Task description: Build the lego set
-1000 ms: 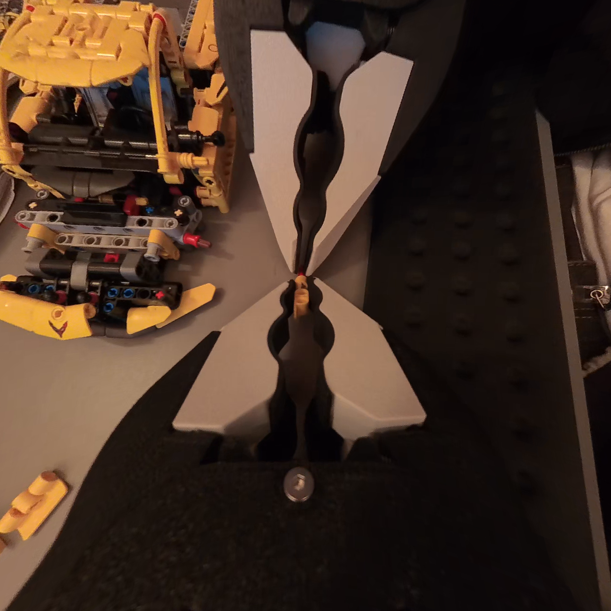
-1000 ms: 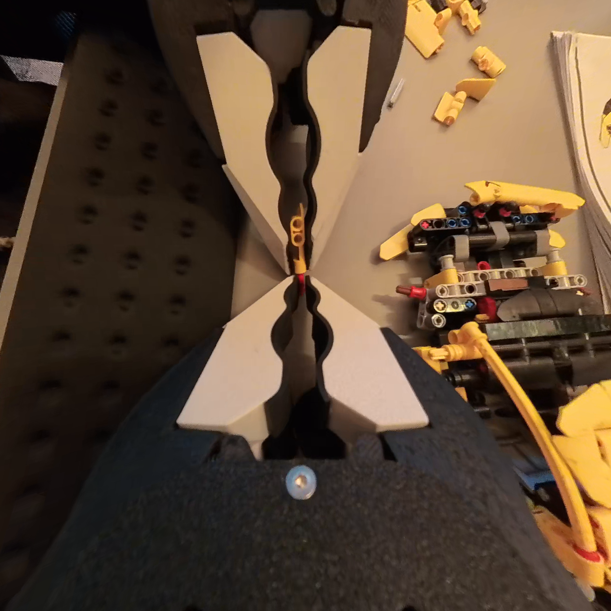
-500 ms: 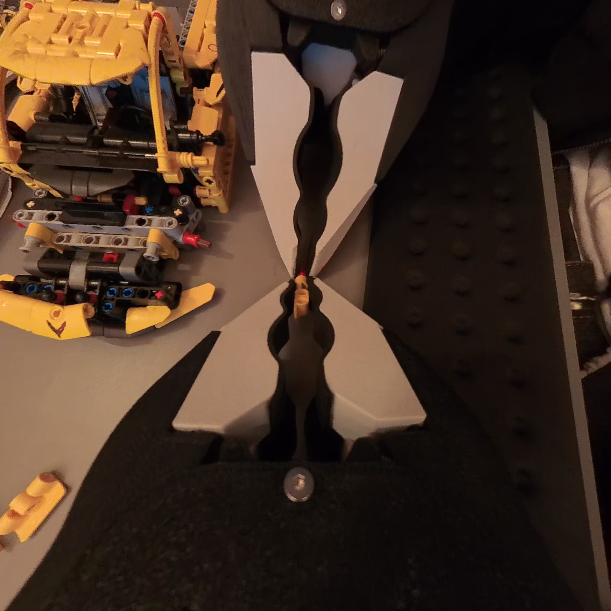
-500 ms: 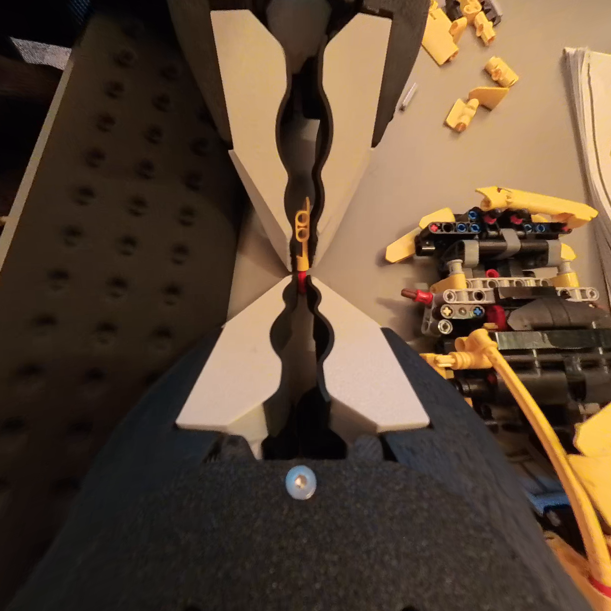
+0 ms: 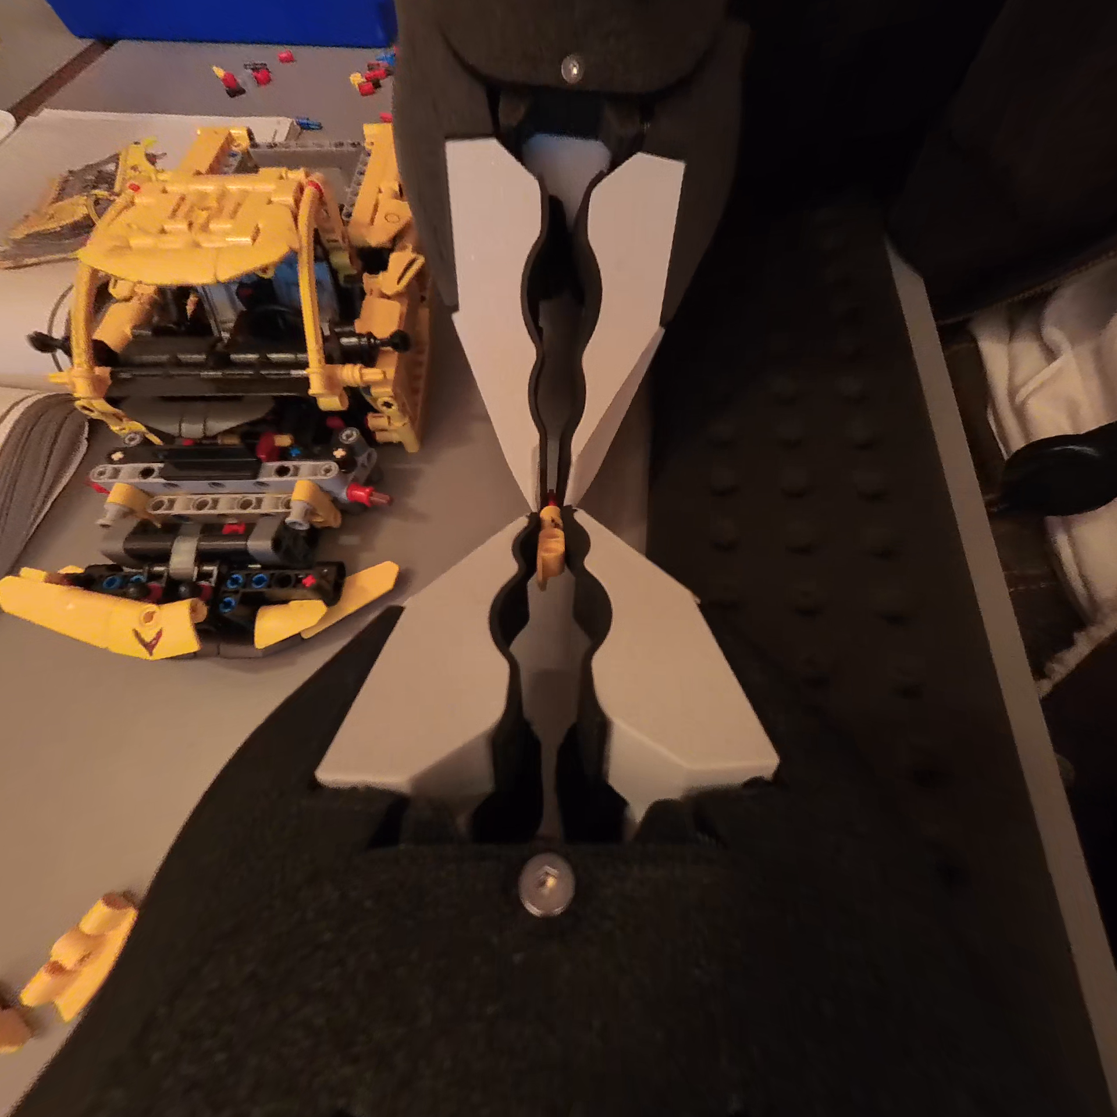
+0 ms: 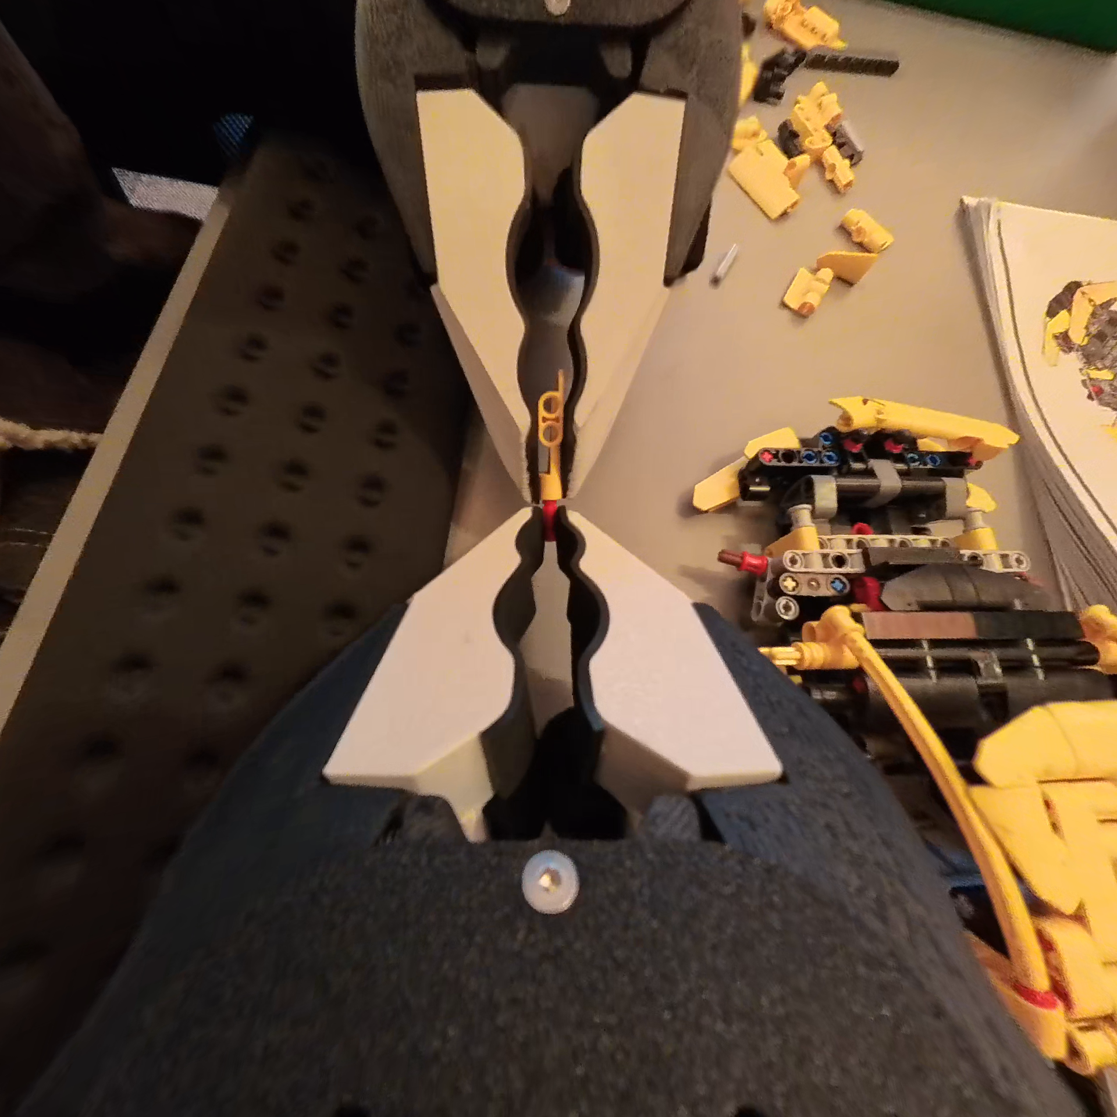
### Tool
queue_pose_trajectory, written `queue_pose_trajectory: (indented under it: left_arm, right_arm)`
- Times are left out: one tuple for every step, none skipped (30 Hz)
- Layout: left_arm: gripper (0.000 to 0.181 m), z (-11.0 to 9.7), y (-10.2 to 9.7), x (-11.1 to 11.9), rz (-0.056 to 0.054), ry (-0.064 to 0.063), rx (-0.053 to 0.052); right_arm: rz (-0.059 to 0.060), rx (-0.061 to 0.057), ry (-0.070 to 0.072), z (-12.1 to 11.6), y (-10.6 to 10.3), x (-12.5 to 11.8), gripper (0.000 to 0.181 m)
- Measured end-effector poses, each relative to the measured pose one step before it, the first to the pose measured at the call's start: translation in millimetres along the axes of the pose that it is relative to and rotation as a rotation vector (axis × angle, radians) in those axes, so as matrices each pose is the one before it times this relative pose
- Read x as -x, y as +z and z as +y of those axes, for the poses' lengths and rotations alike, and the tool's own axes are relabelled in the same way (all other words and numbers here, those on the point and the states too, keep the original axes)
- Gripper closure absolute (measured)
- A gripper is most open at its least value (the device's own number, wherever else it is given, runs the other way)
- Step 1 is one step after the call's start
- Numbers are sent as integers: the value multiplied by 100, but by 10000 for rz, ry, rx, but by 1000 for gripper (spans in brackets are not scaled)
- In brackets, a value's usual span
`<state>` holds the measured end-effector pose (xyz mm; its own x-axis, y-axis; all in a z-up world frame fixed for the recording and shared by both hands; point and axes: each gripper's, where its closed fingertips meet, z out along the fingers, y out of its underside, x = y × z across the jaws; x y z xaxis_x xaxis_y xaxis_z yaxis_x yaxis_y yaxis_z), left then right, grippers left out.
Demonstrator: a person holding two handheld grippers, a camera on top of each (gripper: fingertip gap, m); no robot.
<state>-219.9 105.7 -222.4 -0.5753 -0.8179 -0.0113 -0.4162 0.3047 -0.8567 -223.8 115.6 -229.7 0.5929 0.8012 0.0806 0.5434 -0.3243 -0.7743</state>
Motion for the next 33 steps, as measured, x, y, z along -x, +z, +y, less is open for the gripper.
queue_pose_trajectory:
  left_arm:
    - [175,-426,-231,77,-23,-42,-298]
    - [174,-228,-78,105,-33,-93,-156]
    - [174,118,119,-51,-4,89,102]
    - [174,373,201,-220,94,66,272]
    - [174,307,193,-37,6,8,232]
    - [174,22,23,-30,-3,30,14]
    - [174,-136,-105,46,-29,-2,-110]
    - [174,-176,-155,93,-23,-62,-135]
    - [174,-187,-208,38,5,-21,-126]
    - [174,-172,-186,74,-52,35,-117]
    - [174,-151,-98,69,-76,81,-110]
    - [174,-251,-102,75,-76,48,-129]
    - [174,-342,-171,118,-57,-3,-178]
    - [174,-342,-200,163,-59,-41,-190]
    - [174,-271,-162,79,-4,-63,-164]
    - [174,-130,-79,36,-8,-44,-84]
    - [174,-53,-36,92,-65,20,-23]
    - [174,-66,-62,20,-9,6,-35]
    - [174,-151,-68,-30,39,-42,-87]
    - [174,-229,-102,7,9,-35,-130]
    - [174,-288,-146,32,-7,-16,-158]
    - [174,-351,-182,4,20,-45,-205]
    - [174,-433,-206,1,26,-61,-249]
    - [174,-562,-251,-26,31,-28,-319]
    - [174,-676,-272,-157,122,-71,-389]
    - [174,-753,-289,-140,111,-90,-421]
    - [174,-766,-314,-130,104,-71,-434]
    - [174,-663,-299,-81,73,-75,-373]
    - [174,-496,-239,-96,101,-125,-284]
    - [174,-387,-151,-92,78,-91,-225]
    - [174,-303,-110,-96,49,1,-167]
    - [174,-323,-80,-139,72,-6,-170]
    - [174,-340,-90,-79,52,-38,-192]
  right_arm:
    - [-27,-308,161,-406,-289,-102,180]
    - [10,-178,128,-237,-171,-132,180]
    - [48,55,-109,87,14,25,180]
    - [-59,232,-140,341,248,270,180]
    - [133,215,-225,281,221,48,180]
    - [35,30,-76,37,10,32,180]
    - [-60,-103,107,-111,-95,-36,180]
    - [106,-40,-149,-124,-106,-113,180]
    - [185,-12,-295,-178,-85,-79,179]
    - [119,-77,-65,-176,-68,-108,179]
    - [5,-90,129,-116,-104,-85,178]
    - [66,-82,31,-174,-218,-129,178]
    - [143,-146,-50,-299,-248,-170,178]
    - [134,-201,42,-329,-227,-232,178]
    - [11,-178,107,-300,-216,-119,177]
    - [-43,-79,94,-152,-208,-77,177]
    - [45,-47,25,-93,-191,-158,177]
    - [66,-79,8,-134,-193,-142,176]
    - [45,-105,23,-175,-174,-90,176]
    - [1,-99,40,-148,-132,-27,176]
    - [-3,-55,41,-52,-84,-21,175]
    - [8,-19,35,3,-75,-53,174]
    - [-13,-27,69,26,-60,-31,172]
    - [-136,-116,161,-124,-55,101,170]
    - [-201,-285,265,-411,-117,167,169]
    - [-374,-517,345,-771,-216,405,168]
    - [-405,-587,430,-853,-284,369,168]
    - [-255,-406,363,-552,-265,115,167]
    - [-148,-289,211,-394,-211,26,167]
    - [-112,-317,128,-502,-153,84,167]
    - [-72,-396,146,-660,-80,94,167]
    - [-137,-412,214,-673,4,177,167]
    - [-147,-325,286,-495,77,127,166]
